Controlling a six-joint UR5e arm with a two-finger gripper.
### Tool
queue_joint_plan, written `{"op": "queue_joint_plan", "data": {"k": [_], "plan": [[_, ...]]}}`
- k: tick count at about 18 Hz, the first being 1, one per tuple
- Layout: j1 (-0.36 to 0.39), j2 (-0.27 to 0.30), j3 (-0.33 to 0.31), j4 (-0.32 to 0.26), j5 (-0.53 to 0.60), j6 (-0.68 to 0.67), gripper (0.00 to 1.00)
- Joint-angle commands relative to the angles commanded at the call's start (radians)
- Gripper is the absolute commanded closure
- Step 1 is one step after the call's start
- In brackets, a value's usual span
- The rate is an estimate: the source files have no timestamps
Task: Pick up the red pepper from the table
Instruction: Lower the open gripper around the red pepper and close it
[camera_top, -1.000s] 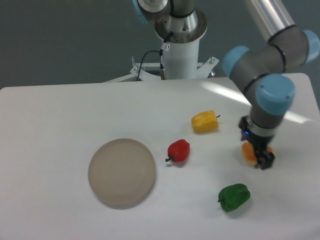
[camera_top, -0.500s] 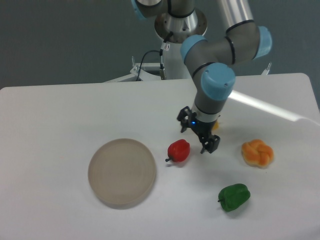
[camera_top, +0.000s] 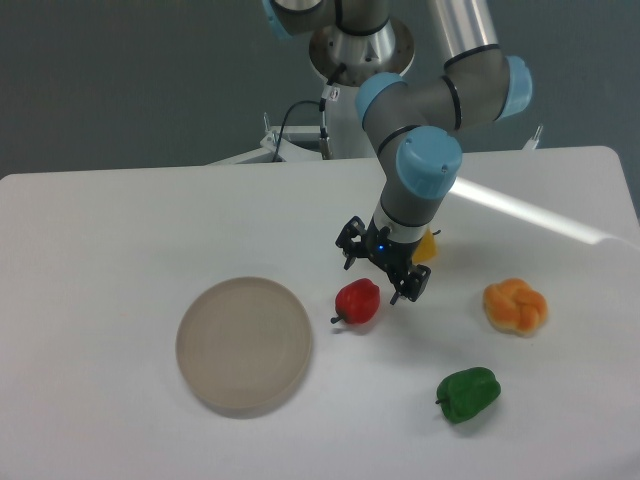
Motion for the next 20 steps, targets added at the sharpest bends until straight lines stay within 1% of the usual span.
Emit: {"op": "queue_joint_plan", "data": {"k": [4, 16, 20], "plan": [[-0.003, -0.008, -0.008, 0.002, -0.002, -0.017, 0.0], [-0.026, -0.055, -0.034, 0.058, 0.0, -0.018, 0.0], [-0.028, -0.069, -0.034, 0.063, 0.0, -0.015, 0.0]]}}
